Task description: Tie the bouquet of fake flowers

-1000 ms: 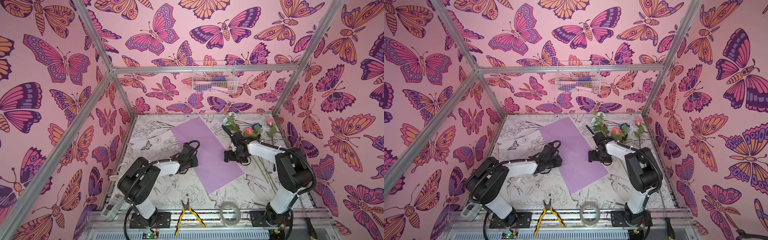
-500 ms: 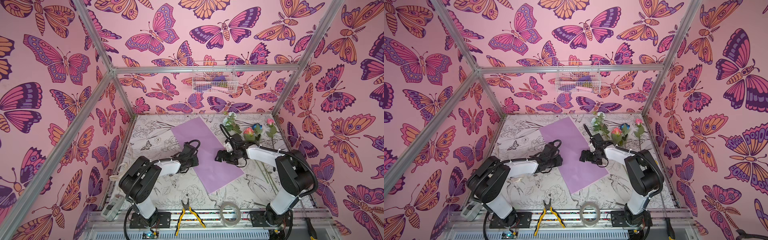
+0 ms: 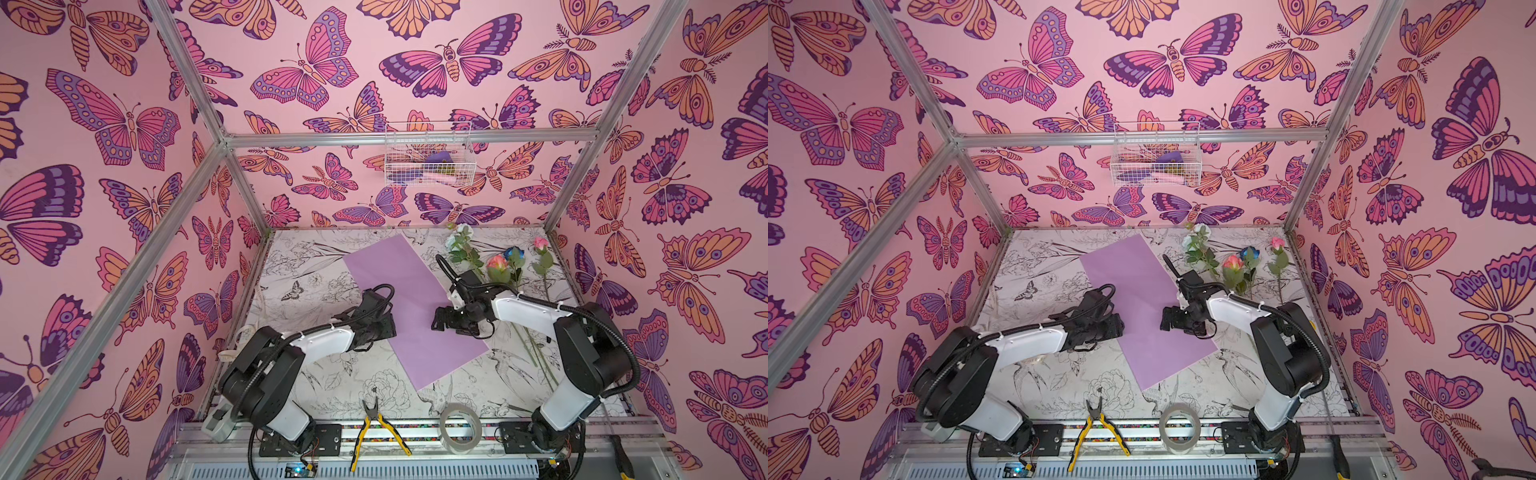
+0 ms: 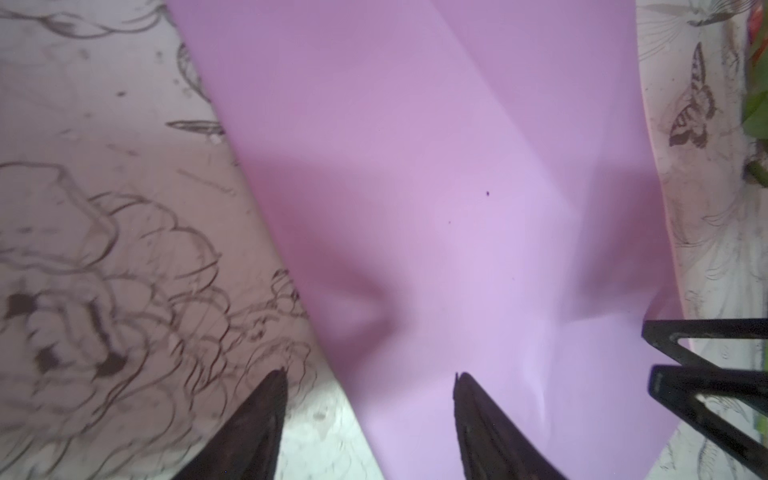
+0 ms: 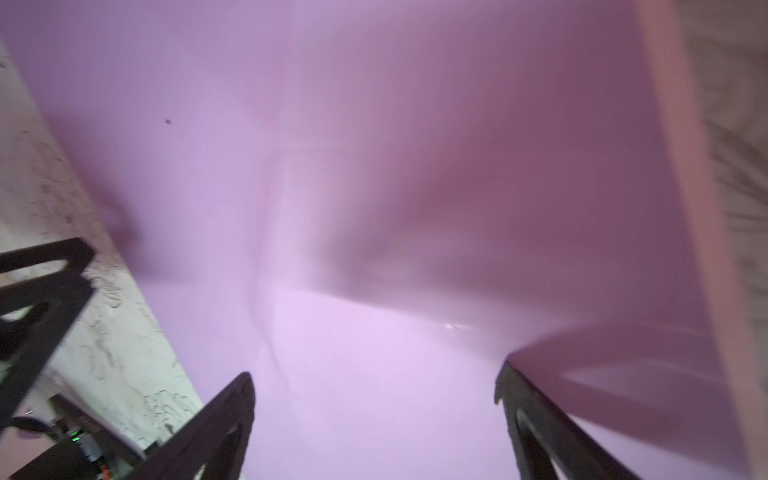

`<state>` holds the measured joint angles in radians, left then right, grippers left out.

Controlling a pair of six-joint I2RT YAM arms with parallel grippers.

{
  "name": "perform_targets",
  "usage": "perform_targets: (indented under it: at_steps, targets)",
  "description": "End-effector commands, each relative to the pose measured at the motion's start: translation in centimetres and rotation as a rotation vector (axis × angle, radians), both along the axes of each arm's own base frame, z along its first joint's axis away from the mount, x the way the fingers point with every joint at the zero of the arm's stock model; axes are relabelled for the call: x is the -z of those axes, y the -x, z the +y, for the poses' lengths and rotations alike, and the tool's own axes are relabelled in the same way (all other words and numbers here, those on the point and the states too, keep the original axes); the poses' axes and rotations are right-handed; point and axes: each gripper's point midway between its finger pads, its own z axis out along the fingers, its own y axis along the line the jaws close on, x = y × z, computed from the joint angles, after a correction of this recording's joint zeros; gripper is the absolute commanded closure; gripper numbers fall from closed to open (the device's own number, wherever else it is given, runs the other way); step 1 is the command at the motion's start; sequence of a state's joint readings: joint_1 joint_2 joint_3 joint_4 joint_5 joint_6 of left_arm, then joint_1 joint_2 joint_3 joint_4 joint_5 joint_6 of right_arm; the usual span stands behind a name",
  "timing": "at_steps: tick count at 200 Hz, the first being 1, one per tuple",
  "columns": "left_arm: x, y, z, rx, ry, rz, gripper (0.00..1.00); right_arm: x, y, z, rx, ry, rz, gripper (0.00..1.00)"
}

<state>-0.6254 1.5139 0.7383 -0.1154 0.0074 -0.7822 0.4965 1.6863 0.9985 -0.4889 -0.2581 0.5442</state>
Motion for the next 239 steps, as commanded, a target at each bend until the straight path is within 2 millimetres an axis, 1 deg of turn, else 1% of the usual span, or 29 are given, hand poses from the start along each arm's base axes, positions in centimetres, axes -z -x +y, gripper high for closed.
perform_targets:
  at_steps: [1, 19, 32, 51, 58, 73, 101, 119, 147, 173, 198, 209, 225, 239]
  targets:
    - [1.1, 3.0, 1.1, -0.047, -0.011, 0.102, 0.28, -1.6, -0.4, -2.8, 0.012, 0.117, -0.041, 0.06]
    - [1.0, 4.1, 0.0, -0.025, 0.008, 0.116, 0.24, -1.6, -0.6, -4.4, 0.040, 0.148, -0.051, 0.05]
    - [1.1, 4.9, -0.8, -0.012, 0.016, 0.126, 0.24, -1.6, -0.6, -5.3, 0.063, 0.145, -0.051, 0.05]
    - [1.5, 5.7, -1.8, 0.007, 0.019, 0.141, 0.24, -1.0, -0.5, -6.3, 0.095, 0.123, -0.046, 0.05]
    - [1.7, 6.0, -2.0, 0.011, 0.017, 0.150, 0.24, -0.5, -0.3, -6.6, 0.105, 0.112, -0.034, 0.05]
    - [2.2, 6.7, -2.6, 0.021, 0.012, 0.169, 0.24, 0.4, 0.0, -6.7, 0.118, 0.088, -0.008, 0.05]
    - [3.3, 8.0, -3.5, 0.035, 0.016, 0.210, 0.25, 2.1, 0.9, -5.8, 0.128, 0.027, 0.044, 0.07]
    - [4.0, 8.6, -3.8, 0.034, 0.016, 0.233, 0.25, 3.0, 1.5, -5.3, 0.146, -0.012, 0.074, 0.10]
    - [4.5, 8.5, -4.3, 0.026, 0.052, 0.235, 0.24, 4.3, 2.5, -4.0, 0.183, -0.110, 0.122, 0.13]
    - [4.8, 8.0, -4.5, 0.002, 0.067, 0.218, 0.25, 5.3, 3.0, -3.2, 0.217, -0.176, 0.156, 0.14]
    - [4.7, 7.2, -4.6, -0.025, 0.076, 0.183, 0.30, 5.9, 3.4, -2.7, 0.229, -0.196, 0.177, 0.15]
    - [4.8, 6.9, -4.7, -0.033, 0.084, 0.171, 0.35, 6.1, 3.6, -2.6, 0.231, -0.196, 0.183, 0.15]
    - [5.0, 6.4, -4.8, -0.047, 0.086, 0.159, 0.39, 6.3, 3.7, -2.6, 0.237, -0.193, 0.186, 0.15]
    - [5.1, 5.9, -5.0, -0.061, 0.094, 0.151, 0.46, 6.4, 3.7, -2.4, 0.236, -0.195, 0.187, 0.15]
